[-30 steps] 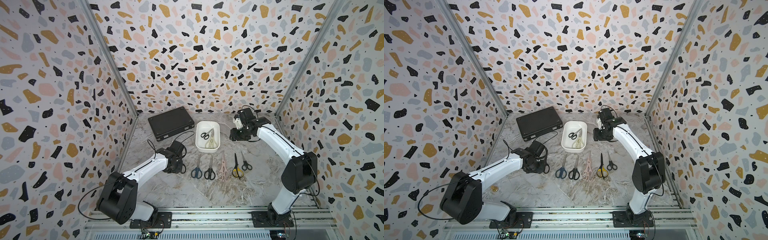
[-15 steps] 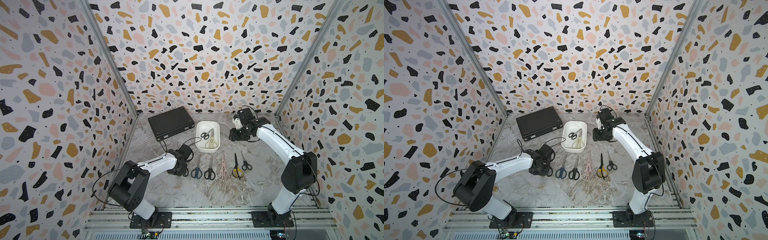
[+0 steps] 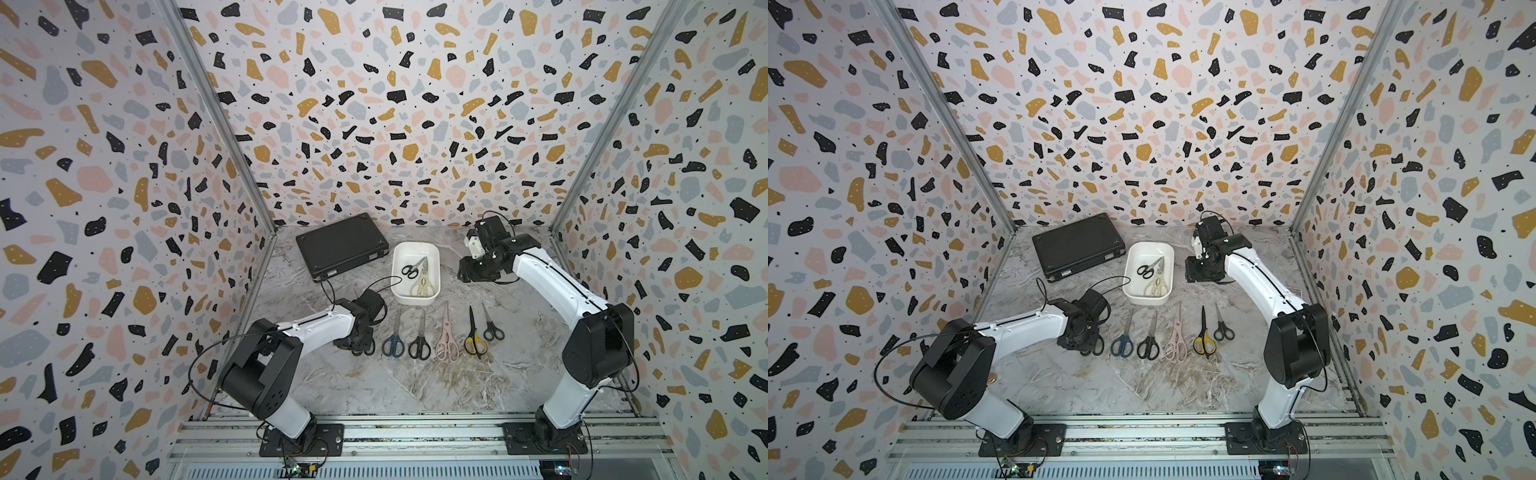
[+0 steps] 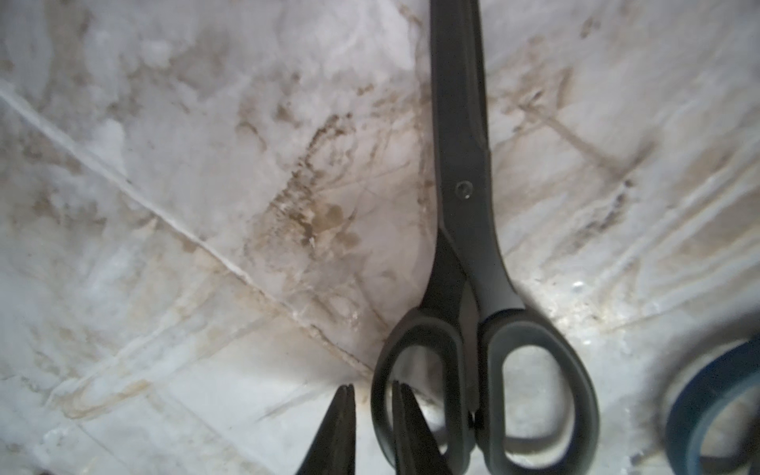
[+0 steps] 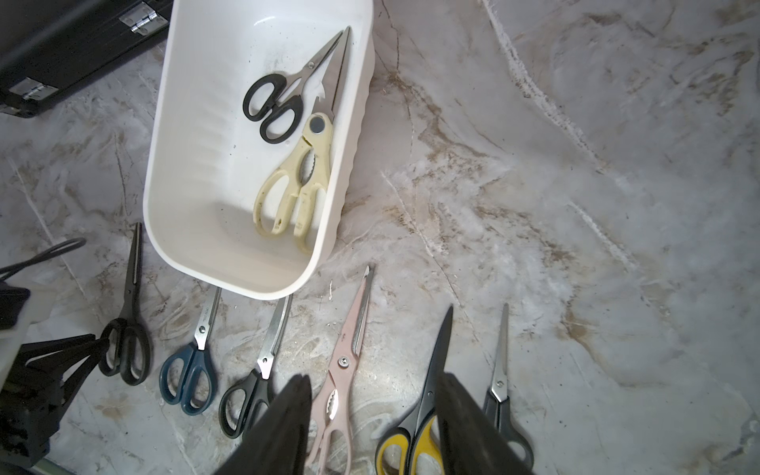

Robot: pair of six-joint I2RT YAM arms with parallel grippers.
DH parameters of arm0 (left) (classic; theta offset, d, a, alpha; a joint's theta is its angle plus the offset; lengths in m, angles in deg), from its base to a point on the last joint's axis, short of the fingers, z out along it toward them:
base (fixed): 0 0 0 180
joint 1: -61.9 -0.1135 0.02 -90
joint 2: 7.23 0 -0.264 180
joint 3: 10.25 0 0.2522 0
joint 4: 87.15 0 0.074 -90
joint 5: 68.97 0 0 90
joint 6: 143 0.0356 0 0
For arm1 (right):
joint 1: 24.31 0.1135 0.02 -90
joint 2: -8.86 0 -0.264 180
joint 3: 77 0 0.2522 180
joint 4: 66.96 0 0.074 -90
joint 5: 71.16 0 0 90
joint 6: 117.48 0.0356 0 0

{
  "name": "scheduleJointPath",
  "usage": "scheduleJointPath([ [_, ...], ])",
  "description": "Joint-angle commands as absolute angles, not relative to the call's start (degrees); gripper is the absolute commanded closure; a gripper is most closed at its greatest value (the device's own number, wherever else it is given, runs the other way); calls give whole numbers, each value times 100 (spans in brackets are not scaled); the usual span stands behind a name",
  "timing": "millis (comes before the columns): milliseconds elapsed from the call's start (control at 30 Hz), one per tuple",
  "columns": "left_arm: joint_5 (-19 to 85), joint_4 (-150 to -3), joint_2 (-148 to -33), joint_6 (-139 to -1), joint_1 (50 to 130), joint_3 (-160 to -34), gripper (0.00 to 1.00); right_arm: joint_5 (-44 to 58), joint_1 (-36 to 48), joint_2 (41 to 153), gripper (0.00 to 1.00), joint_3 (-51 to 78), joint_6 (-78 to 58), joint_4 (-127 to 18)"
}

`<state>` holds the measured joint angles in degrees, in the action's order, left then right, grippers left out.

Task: Take the scissors out of the storage box
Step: Place the scissors at the center of the board, then pick up the scissors from the storage box.

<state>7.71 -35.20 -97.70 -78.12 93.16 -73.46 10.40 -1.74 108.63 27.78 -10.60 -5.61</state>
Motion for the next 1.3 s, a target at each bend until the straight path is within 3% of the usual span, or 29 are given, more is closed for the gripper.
scheduleJointPath([
  [0,598,-3314,-9714,-7839,9327,-7476,78,1027,-146,10850,46,2886,-1039,-482],
  [433,715,-3031,-8693,-7665,9336,-8387,66,1091,-147,10822,46,2779,-1076,-521],
  [733,754,-2945,-8916,-7374,9337,-9216,65,1229,-146,10770,46,2780,-1127,-504],
  [1167,888,-3073,-9021,-7340,9336,-9242,65,1238,-146,10800,46,2792,-1106,-487],
  [1267,875,-3059,-9020,-7322,9336,-9282,61,1243,-146,10776,46,2782,-1109,-492],
])
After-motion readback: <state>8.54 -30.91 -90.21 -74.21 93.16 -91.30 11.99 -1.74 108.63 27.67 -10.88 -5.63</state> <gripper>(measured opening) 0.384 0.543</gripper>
